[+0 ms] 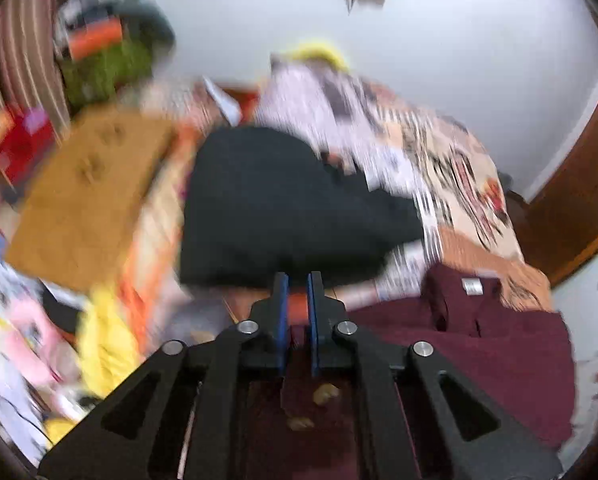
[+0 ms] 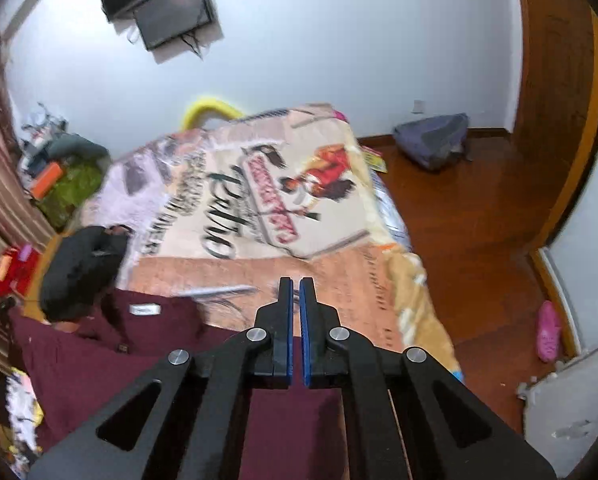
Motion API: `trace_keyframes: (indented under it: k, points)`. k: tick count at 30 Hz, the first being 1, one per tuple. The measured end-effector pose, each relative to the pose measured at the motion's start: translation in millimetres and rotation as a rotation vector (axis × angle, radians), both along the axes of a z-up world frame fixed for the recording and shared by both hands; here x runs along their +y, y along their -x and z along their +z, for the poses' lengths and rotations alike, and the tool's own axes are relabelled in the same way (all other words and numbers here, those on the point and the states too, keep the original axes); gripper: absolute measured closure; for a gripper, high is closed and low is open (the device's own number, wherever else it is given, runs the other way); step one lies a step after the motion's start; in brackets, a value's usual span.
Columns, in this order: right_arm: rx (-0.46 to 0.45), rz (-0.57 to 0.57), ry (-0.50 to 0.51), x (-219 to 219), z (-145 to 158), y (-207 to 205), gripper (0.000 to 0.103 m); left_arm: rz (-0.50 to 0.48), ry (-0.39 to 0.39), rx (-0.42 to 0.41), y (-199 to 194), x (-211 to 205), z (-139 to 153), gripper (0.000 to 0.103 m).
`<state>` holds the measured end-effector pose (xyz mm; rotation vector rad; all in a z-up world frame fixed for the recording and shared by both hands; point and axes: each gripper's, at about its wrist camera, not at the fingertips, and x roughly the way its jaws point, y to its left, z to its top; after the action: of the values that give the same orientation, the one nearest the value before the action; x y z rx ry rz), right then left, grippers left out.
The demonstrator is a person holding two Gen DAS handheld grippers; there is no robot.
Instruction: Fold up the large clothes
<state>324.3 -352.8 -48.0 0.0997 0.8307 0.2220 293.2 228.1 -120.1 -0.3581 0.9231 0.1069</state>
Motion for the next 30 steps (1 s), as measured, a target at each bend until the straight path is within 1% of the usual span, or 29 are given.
trace_keyframes:
  k: [1,2,4,5,6,7,8,9,10,11,12,14,17,20,21,22,24,25,29,30]
  points:
    - [0.020,0.016,0.013,0,-8,2,0.100,-0.003,0.021,0.024,7,1,-6,0.096]
    - [0.040,0.032,0.013,1,-16,5,0.100,0.003,0.036,0.073,12,3,-26,0.095]
    - [0.092,0.049,0.013,0,-32,9,0.099,-0.001,0.034,0.124,19,0,-50,0.092]
    - [0.121,0.054,0.018,0,-38,10,0.096,-0.001,0.039,0.156,24,1,-64,0.089]
    - [0.161,0.057,0.022,-1,-47,10,0.089,0.001,0.049,0.177,27,3,-73,0.079]
    - [0.203,0.057,0.031,-2,-56,10,0.083,0.013,0.067,0.196,32,9,-84,0.063]
    - [0.224,0.054,0.031,-4,-59,10,0.070,0.026,0.071,0.203,35,12,-90,0.055]
    - [0.239,0.046,0.029,-7,-64,12,0.056,0.041,0.070,0.206,37,15,-94,0.043]
    - [0.239,0.037,0.027,-9,-67,14,0.051,0.056,0.071,0.205,41,20,-96,0.038]
    - [0.234,0.028,0.029,-11,-68,16,0.044,0.068,0.081,0.206,43,26,-97,0.038]
    - [0.229,0.015,0.034,-13,-69,18,0.042,0.072,0.090,0.207,44,29,-98,0.038]
    - [0.238,0.008,0.021,-16,-71,20,0.042,0.072,0.118,0.195,47,34,-95,0.038]
    - [0.262,0.003,-0.022,-21,-73,24,0.042,0.066,0.109,0.147,53,36,-81,0.038]
    - [0.254,0.017,-0.025,-19,-69,28,0.042,0.048,0.096,0.111,55,36,-69,0.037]
    - [0.249,0.022,-0.023,-18,-67,29,0.042,0.039,0.092,0.102,56,34,-67,0.034]
    - [0.247,0.029,-0.020,-16,-66,30,0.042,0.032,0.090,0.098,55,34,-67,0.028]
    - [0.251,0.040,-0.017,-13,-68,30,0.041,0.016,0.082,0.103,54,29,-73,0.019]
    - [0.258,0.046,-0.013,-11,-71,30,0.040,0.010,0.087,0.113,53,28,-80,0.019]
    - [0.305,0.053,0.001,-6,-90,27,0.039,-0.024,0.172,0.205,39,22,-125,0.019]
    - [0.325,0.056,0.006,-4,-97,24,0.039,-0.033,0.160,0.213,35,19,-130,0.018]
